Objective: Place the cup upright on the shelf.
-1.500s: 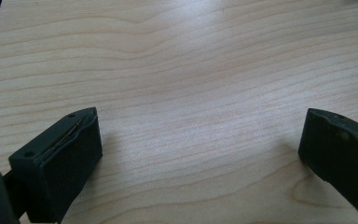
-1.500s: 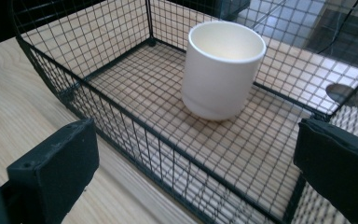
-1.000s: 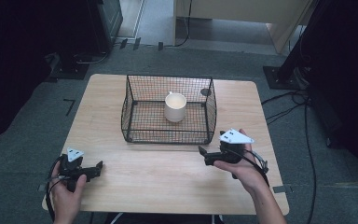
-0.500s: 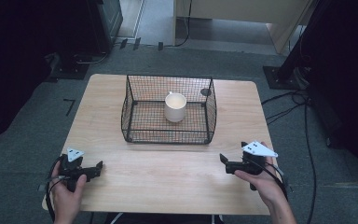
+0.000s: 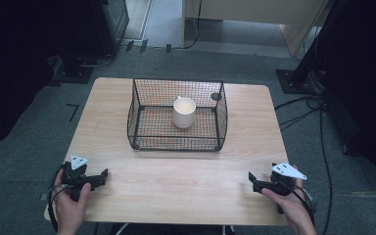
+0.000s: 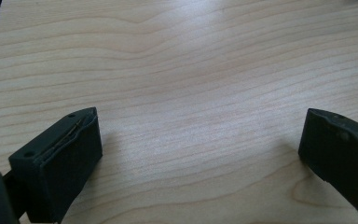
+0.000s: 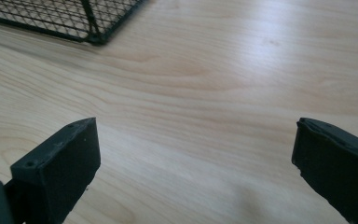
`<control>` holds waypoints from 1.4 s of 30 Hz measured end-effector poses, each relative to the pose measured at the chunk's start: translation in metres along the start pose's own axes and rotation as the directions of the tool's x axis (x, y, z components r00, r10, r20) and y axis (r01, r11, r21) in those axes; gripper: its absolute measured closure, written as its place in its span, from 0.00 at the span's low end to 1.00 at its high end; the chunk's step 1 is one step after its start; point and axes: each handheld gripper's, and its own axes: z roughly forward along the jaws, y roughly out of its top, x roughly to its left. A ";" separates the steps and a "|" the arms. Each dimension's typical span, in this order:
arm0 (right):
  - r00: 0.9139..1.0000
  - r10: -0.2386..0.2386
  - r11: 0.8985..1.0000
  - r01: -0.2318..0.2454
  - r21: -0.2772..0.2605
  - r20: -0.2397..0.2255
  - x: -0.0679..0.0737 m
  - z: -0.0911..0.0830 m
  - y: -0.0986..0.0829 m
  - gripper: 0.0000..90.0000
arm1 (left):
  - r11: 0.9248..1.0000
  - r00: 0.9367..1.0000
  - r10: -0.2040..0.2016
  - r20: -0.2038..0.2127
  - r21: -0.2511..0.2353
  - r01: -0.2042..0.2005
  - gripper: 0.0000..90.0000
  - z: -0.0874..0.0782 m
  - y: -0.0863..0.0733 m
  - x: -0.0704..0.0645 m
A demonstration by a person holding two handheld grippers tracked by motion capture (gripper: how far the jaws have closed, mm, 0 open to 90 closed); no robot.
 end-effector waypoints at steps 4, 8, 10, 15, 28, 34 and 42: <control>1.000 0.016 1.000 -0.016 0.004 0.012 -0.006 -0.003 -0.007 0.01 | 1.000 1.000 0.000 0.000 0.000 0.000 0.00 0.000 0.000 0.000; 0.999 0.023 1.000 -0.024 0.019 0.042 -0.013 -0.007 -0.015 0.01 | 1.000 1.000 0.000 0.000 0.000 0.000 0.00 0.000 0.000 0.000; 0.997 0.029 0.999 -0.031 0.035 0.070 -0.018 -0.009 -0.020 0.01 | 1.000 1.000 0.000 0.000 0.000 0.000 0.00 0.000 0.000 0.000; 0.994 0.042 0.997 -0.049 0.060 0.105 -0.026 -0.012 -0.028 0.01 | 1.000 1.000 0.000 0.000 0.000 0.000 0.00 0.000 0.000 0.000; 0.989 0.070 0.985 -0.088 0.145 0.128 -0.035 -0.012 -0.032 0.00 | 1.000 1.000 0.000 0.000 -0.001 0.000 0.00 0.000 0.000 0.000; 0.993 0.053 0.987 -0.068 0.147 0.106 -0.033 -0.010 -0.031 0.00 | 1.000 1.000 0.000 0.000 -0.001 0.000 0.00 0.000 0.000 0.000; 0.994 0.049 0.987 -0.064 0.147 0.100 -0.033 -0.008 -0.029 0.00 | 1.000 1.000 0.001 0.000 0.000 -0.001 0.00 0.000 0.000 0.000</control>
